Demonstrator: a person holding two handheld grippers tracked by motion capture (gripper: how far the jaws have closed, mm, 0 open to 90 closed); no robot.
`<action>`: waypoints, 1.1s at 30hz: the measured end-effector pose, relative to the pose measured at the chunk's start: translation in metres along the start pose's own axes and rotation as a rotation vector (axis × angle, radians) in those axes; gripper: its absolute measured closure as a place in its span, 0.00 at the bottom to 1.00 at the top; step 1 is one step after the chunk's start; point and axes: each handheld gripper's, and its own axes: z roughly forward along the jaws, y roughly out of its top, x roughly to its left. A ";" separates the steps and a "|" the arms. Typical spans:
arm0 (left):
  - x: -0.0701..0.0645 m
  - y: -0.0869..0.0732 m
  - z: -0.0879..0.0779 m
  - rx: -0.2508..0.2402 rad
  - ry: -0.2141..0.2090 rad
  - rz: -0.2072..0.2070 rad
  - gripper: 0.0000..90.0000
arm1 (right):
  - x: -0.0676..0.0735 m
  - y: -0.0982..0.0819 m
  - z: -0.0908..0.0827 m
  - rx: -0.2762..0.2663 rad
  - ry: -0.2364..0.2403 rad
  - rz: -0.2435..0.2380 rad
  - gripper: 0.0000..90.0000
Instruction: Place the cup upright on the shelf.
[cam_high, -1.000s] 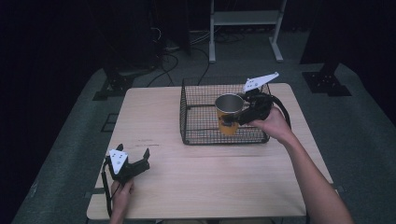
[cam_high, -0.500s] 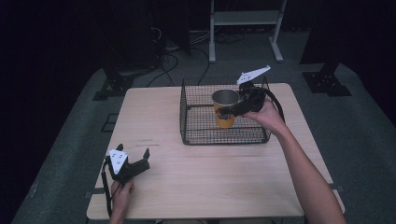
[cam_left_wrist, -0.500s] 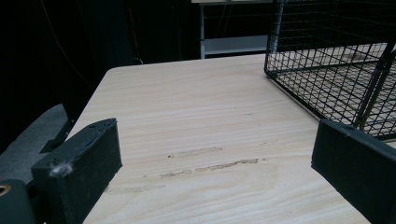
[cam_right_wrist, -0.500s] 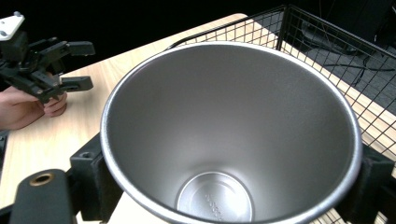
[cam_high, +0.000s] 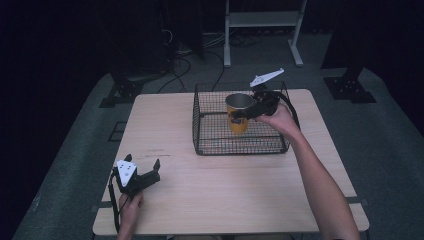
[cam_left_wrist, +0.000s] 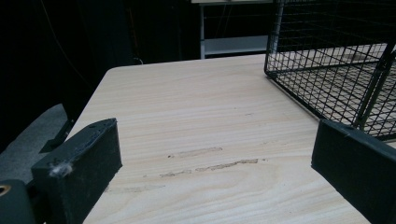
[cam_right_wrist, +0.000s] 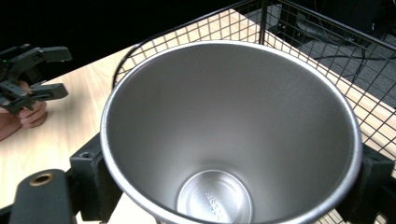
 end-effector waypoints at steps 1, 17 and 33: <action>0.000 0.000 0.000 0.001 0.000 0.001 0.01 | -0.004 0.000 0.003 0.001 -0.005 0.001 0.15; 0.000 0.000 0.000 0.000 -0.002 0.002 0.01 | -0.015 0.007 0.023 0.031 -0.011 0.020 0.15; 0.001 0.000 0.000 0.001 -0.002 0.002 0.01 | -0.031 -0.002 0.052 0.052 -0.006 0.049 0.14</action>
